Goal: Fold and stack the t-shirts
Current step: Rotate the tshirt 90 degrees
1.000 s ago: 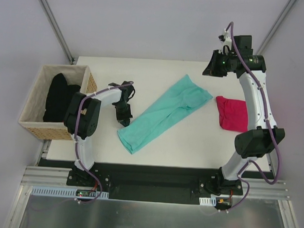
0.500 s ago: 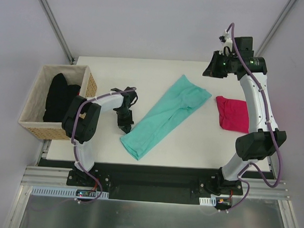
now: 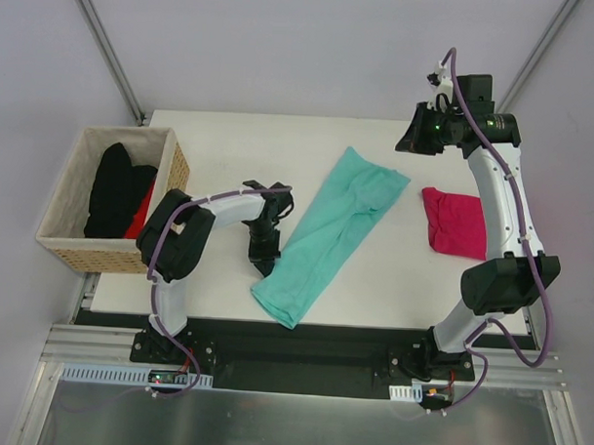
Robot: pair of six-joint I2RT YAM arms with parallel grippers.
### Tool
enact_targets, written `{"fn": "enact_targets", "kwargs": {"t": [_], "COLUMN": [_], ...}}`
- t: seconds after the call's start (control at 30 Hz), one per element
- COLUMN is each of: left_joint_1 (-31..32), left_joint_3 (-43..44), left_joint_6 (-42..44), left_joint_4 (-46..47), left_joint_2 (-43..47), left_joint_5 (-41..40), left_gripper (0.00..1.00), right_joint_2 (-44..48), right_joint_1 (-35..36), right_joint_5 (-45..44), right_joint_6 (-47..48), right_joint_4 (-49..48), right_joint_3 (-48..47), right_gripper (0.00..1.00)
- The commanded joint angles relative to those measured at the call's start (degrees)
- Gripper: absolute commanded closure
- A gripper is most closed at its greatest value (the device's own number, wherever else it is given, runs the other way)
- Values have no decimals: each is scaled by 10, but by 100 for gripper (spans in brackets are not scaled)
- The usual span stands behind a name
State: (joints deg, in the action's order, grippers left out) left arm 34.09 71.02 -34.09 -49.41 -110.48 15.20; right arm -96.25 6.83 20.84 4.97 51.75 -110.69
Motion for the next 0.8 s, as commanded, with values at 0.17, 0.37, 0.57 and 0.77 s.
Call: {"fn": "enact_targets", "kwargs": {"t": [0.17,0.37,0.57,0.77], "left_joint_1": [42,65,67,65], "left_joint_3": [59,96,114,161], "left_joint_6": [-28,-27,-23,-9], "left_joint_4": [-31,-41,-56,-75], "left_joint_2": [-25,-45,-47,-50], "left_joint_5": [29,37,12,-16], "left_gripper": [100,100,98,90], "right_joint_2": [23,19,5,-21], "right_joint_1": [-4,-4,-7,-14], "right_joint_5": [13,1,-16,-27], "right_joint_6": [-4,-1,-3,-2], "right_joint_4": [-17,-16,-14,-6], "right_joint_3": [-6,3,4,-22], "right_gripper": [98,97,92,78]}}
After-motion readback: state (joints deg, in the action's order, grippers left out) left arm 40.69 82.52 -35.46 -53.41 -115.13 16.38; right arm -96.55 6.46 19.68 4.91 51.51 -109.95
